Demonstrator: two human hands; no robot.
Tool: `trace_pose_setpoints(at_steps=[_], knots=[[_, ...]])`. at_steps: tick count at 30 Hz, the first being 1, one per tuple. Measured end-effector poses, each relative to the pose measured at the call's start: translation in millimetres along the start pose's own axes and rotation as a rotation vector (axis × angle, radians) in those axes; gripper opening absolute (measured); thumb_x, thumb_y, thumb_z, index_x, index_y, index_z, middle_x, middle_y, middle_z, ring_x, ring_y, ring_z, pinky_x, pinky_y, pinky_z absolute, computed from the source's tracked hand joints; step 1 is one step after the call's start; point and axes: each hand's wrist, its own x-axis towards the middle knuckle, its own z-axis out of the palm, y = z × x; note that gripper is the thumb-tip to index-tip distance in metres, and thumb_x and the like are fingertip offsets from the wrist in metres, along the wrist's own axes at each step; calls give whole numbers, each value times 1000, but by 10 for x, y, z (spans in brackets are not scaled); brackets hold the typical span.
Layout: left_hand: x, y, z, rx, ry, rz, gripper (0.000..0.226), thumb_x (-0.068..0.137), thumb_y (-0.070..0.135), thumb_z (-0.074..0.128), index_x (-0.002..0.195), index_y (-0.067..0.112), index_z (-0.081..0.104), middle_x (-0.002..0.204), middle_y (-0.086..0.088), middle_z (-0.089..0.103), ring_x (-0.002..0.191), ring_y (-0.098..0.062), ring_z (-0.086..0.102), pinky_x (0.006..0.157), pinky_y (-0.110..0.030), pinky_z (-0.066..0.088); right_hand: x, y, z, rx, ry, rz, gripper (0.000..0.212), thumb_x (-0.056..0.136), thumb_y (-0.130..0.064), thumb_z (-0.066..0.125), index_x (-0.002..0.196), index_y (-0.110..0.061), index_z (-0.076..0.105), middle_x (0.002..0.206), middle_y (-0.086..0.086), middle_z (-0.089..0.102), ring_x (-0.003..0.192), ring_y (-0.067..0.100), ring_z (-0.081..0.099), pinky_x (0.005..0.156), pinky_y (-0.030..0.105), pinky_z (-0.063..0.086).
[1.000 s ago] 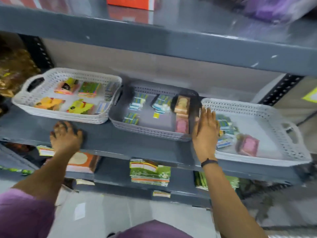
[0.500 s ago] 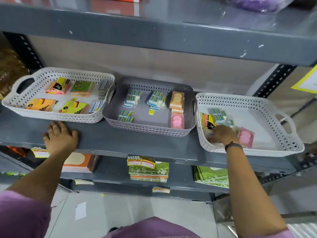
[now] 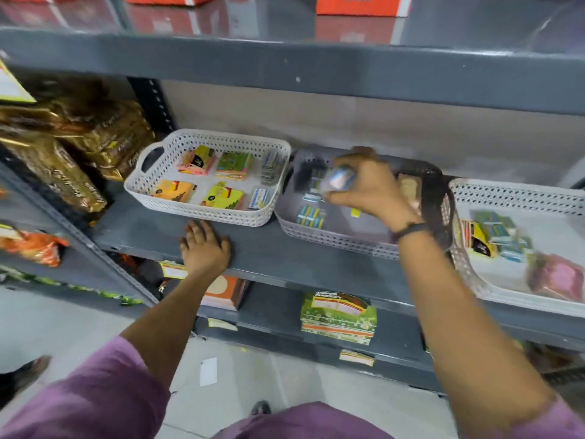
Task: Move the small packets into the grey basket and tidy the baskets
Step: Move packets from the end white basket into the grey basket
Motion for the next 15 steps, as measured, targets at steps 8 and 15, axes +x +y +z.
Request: trace_pose_setpoints(at_steps=[8,15], knots=[[40,-91,56,-16,9,54,71,94,43,30,146,1,8,154,-26,7,142,-39,8,114,-49,7,940,-702,1199,-176,-353,-254,66,72,-25,75,132,-8,52,133,19,47,122,32,46,99,26,38],[48,-86,80,6,20,49,70,94,46,26,147,3,7,154,-24,6,142,-36,8,115,-47,6,1305,-714,1553,-389,-519,-256,64,73,-20,73,132,-7,51,135,18,54,122,34,52,102,42,45]])
